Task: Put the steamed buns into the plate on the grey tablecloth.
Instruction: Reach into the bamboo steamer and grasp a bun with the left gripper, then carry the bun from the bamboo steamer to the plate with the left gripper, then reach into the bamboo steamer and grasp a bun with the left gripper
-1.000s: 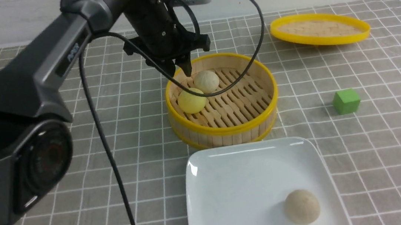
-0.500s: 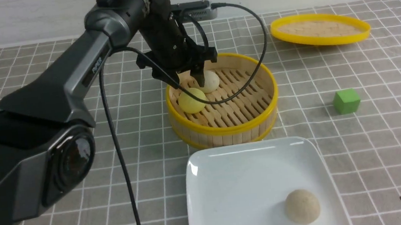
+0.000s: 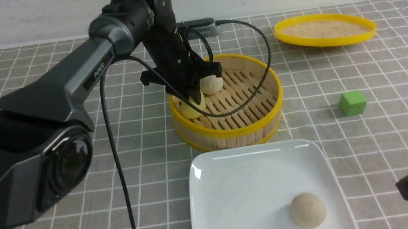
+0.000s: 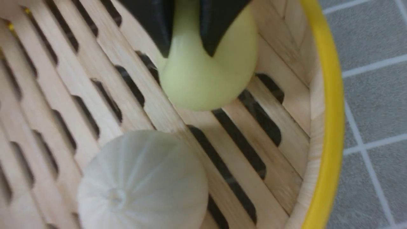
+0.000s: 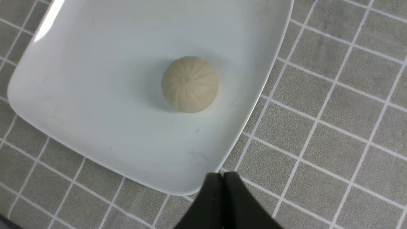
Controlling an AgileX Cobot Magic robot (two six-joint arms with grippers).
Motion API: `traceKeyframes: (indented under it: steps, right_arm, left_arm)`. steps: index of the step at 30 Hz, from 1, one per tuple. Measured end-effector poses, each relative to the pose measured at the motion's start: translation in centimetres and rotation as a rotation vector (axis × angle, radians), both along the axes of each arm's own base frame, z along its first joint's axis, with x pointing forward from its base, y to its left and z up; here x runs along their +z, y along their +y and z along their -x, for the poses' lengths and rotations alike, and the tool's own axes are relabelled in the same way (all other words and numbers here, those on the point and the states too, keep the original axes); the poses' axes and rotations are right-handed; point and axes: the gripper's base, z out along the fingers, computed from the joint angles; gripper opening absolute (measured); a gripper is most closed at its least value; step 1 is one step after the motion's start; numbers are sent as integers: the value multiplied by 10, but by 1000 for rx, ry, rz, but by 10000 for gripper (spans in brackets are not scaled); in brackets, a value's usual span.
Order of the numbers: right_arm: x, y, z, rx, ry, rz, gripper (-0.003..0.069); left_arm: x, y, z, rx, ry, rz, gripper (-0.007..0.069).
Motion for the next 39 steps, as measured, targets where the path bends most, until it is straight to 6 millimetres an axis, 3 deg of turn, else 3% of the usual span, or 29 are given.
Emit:
traceKeyframes:
  steps: [1, 4, 5, 6, 8, 9, 12, 14, 15, 18, 24, 33, 37, 39]
  right_arm:
    - [0, 0, 0, 0, 0, 0, 10]
    - [0, -2, -1, 3, -16, 28, 13]
    - [0, -2, -1, 4, -19, 30, 13]
    - [0, -4, -2, 6, -33, 55, 13]
    - [-1, -5, -3, 8, -40, 71, 14]
    - [-1, -6, -3, 0, -38, 78, 15]
    - [-1, -7, 0, -7, -17, 83, 19]
    - [-2, -8, 2, -6, 8, 95, 22]
    - [-3, -9, 3, -4, 14, 98, 22]
    - [-5, -11, 6, 4, 51, 137, 26]
    - [-6, -14, 6, 7, 52, 167, 31]
    - [-6, -14, 7, 7, 52, 165, 38]
    - [-6, -14, 7, 7, 54, 166, 41]
    - [-6, -14, 7, 8, 55, 166, 44]
  left_arm:
    - [4, 0, 1, -1, -6, 4, 47]
    - [58, 4, 17, -3, -85, 75, 22]
    - [66, 5, 20, -4, -97, 86, 22]
    - [95, 8, 33, -6, -132, 133, 22]
    - [109, 11, 44, -9, -136, 160, 22]
    - [131, 16, 67, -20, -139, 193, 22]
    - [132, 16, 104, -52, -80, 173, 22]
    - [107, 8, 132, -98, 22, 117, 22]
    - [106, 5, 136, -110, 28, 113, 23]
    - [58, -20, 167, -202, 148, 15, 39]
    - [8, -47, 178, -259, 173, -118, 127]
    - [-36, -54, 165, -234, 200, -196, 349]
    - [-34, -55, 164, -231, 192, -190, 406]
    - [-20, -53, 162, -215, 169, -191, 437]
